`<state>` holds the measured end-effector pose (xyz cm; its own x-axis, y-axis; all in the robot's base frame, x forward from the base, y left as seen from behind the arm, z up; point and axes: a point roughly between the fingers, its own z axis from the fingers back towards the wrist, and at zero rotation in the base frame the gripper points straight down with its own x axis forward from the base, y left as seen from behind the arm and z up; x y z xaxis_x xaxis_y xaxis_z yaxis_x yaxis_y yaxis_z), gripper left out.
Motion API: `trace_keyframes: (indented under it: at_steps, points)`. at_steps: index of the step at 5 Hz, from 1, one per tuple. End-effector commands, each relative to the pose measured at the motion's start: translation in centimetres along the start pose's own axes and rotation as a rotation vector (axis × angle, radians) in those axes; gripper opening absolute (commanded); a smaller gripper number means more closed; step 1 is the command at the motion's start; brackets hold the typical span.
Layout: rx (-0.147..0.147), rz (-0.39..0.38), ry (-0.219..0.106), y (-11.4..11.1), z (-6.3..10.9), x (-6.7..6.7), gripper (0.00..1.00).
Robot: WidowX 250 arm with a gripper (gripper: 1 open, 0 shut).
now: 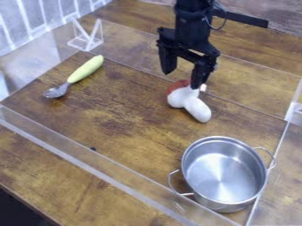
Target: Remove the mushroom from the silver pot and put it on the table
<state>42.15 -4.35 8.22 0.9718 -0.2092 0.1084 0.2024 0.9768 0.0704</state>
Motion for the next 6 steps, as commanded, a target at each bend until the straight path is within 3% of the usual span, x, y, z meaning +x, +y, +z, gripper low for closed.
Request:
trace_keyframes:
  at_steps: [1,3,4,6]
  points:
    - [0.005,0.014,-0.053,-0.3,1.5,2.2,1.00]
    - [0.023,0.080,-0.029,0.2,0.1,2.4,1.00]
    - [0.031,0.139,-0.034,1.8,1.8,1.9,1.00]
    - [0.053,0.317,-0.042,2.6,3.5,0.9,1.00]
